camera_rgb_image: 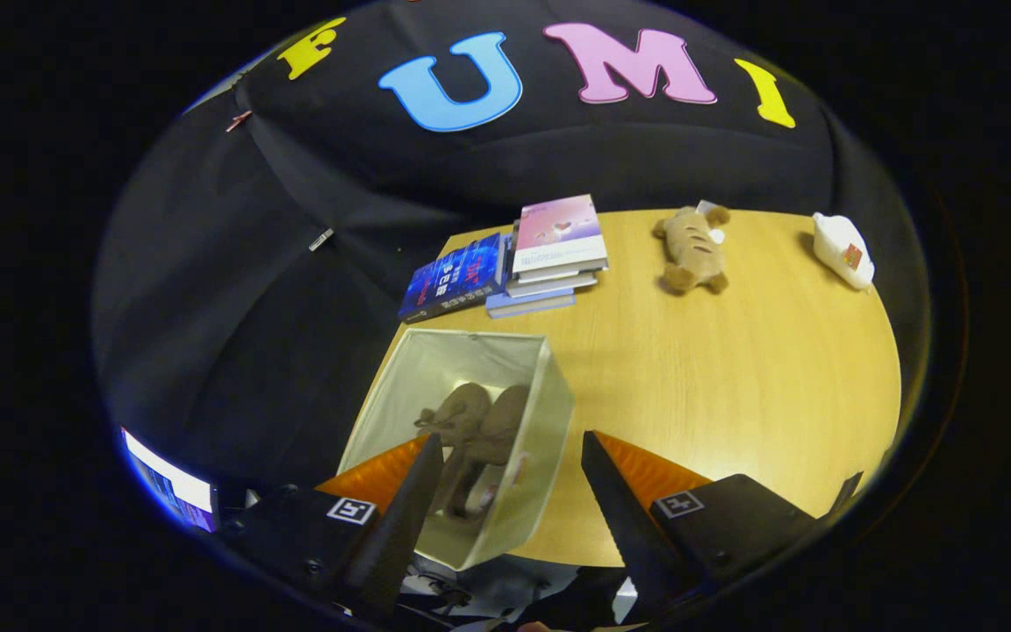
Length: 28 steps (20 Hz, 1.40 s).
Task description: Open the storage box then place both shoes into the box .Put the left shoe in first, then the right shoe, with the right side of both shoes facing outward in a uniform manner.
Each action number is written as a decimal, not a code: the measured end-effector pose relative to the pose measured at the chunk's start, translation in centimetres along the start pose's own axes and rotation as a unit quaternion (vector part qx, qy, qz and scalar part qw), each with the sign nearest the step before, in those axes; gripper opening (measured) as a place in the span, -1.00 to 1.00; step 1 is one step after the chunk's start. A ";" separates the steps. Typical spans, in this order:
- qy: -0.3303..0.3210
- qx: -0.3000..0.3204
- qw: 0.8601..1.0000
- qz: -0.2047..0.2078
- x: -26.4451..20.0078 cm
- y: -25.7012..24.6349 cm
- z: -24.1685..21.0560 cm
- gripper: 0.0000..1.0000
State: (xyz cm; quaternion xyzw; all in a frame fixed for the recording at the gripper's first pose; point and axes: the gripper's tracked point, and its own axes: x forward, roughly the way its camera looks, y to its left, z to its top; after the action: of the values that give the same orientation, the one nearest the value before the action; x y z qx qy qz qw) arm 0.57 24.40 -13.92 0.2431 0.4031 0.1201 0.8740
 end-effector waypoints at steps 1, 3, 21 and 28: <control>-0.014 -0.006 1.000 -0.008 -0.8 -1.4 0.6 0.97; -0.045 -0.018 0.999 -0.025 -2.7 -4.0 2.1 0.97; -0.346 -0.190 0.906 -0.154 -21.1 -11.1 11.8 0.93; -0.364 -0.178 0.901 -0.156 -22.0 -10.5 11.6 0.96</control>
State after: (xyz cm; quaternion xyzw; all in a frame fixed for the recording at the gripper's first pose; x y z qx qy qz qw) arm -4.61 2.73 1.29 0.0447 0.0612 -0.0447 0.9961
